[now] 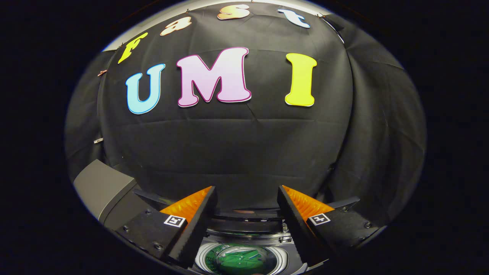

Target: Put the clothes into the washing machine and then close the washing machine lid.

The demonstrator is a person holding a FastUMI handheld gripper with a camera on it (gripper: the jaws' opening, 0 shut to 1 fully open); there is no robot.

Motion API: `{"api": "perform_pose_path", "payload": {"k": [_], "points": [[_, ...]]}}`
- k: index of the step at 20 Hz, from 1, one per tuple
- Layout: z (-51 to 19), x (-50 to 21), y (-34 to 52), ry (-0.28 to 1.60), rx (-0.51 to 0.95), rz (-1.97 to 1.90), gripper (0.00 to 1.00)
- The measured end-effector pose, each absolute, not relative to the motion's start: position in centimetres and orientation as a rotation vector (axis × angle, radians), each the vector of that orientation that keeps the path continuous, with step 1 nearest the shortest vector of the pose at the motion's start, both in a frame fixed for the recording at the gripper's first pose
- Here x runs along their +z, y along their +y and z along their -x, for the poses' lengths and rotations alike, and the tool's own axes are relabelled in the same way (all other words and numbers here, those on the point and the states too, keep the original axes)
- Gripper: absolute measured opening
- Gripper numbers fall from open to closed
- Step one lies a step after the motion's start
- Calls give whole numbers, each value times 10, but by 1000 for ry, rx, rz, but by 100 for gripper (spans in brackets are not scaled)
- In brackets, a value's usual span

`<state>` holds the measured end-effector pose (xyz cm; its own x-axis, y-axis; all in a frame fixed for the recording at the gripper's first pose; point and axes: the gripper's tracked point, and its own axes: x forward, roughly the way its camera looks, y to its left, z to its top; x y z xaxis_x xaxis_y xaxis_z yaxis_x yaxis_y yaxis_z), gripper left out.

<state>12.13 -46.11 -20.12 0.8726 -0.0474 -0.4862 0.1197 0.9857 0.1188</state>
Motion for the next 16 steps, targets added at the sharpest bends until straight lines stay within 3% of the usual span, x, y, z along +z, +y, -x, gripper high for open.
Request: {"api": "perform_pose_path", "payload": {"k": [16], "points": [[-74, -205, -451, 494, -58, -147, 100]]}}
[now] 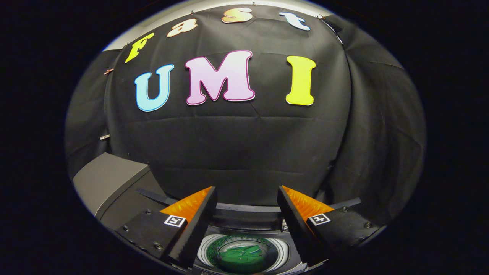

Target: Put the clothes into the washing machine and then close the washing machine lid.

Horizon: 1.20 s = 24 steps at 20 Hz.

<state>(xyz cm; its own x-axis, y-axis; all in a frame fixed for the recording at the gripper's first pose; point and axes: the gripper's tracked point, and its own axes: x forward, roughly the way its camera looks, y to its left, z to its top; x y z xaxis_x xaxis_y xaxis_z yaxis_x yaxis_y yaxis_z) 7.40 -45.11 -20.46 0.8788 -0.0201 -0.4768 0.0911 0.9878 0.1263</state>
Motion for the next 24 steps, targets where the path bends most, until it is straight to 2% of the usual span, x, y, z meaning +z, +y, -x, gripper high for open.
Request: {"api": "perform_pose_path", "payload": {"k": [17, 22, 24], "points": [[-30, -221, -440, 557, -35, -161, 100], [15, -261, -429, 738, -17, -131, 100], [23, -278, -415, 757, -9, -161, 99]]}}
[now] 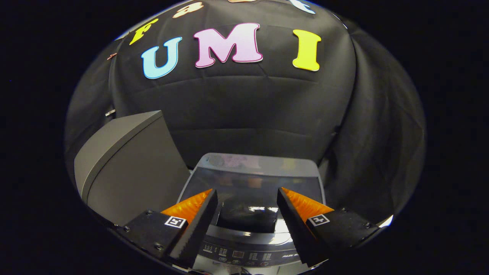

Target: Put the clothes into the washing machine and then close the washing machine lid.

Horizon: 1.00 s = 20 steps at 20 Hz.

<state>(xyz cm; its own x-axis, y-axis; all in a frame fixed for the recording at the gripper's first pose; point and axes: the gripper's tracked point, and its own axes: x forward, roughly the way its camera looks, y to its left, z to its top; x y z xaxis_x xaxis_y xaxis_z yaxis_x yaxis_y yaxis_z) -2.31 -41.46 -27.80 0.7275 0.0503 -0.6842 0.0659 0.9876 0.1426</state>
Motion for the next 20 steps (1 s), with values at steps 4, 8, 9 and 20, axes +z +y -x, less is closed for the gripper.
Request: {"api": "perform_pose_path", "payload": {"k": [4, 8, 9, 20], "points": [[23, -264, -398, 723, 13, -142, 99], [13, -253, -392, 690, 4, -141, 100], [8, -246, -391, 670, -1, -151, 99], [-44, -106, -387, 271, -76, -172, 99]]}}
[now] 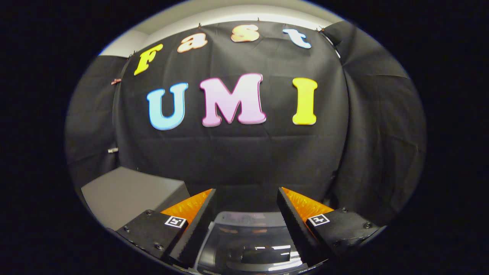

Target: Put the clothes into the washing machine and then close the washing machine lid.

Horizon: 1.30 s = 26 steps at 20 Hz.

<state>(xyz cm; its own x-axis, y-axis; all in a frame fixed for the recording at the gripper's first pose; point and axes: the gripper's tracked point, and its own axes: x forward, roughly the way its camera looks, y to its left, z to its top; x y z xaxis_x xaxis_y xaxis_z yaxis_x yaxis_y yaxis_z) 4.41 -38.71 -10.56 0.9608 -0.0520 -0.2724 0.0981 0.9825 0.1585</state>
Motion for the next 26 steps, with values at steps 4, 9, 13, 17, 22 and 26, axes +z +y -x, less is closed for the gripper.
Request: {"api": "perform_pose_path", "payload": {"k": [4, 9, 13, 17, 22, 26], "points": [[-40, -54, -362, 132, -67, -153, 99], [-31, 0, -318, -1, -21, -125, 99], [-23, 8, -289, 3, 3, -172, 99], [-21, 6, -269, 16, 13, -171, 99], [-23, 3, -253, 34, 25, -184, 99], [-23, 5, -245, 33, 43, -164, 99]]}}
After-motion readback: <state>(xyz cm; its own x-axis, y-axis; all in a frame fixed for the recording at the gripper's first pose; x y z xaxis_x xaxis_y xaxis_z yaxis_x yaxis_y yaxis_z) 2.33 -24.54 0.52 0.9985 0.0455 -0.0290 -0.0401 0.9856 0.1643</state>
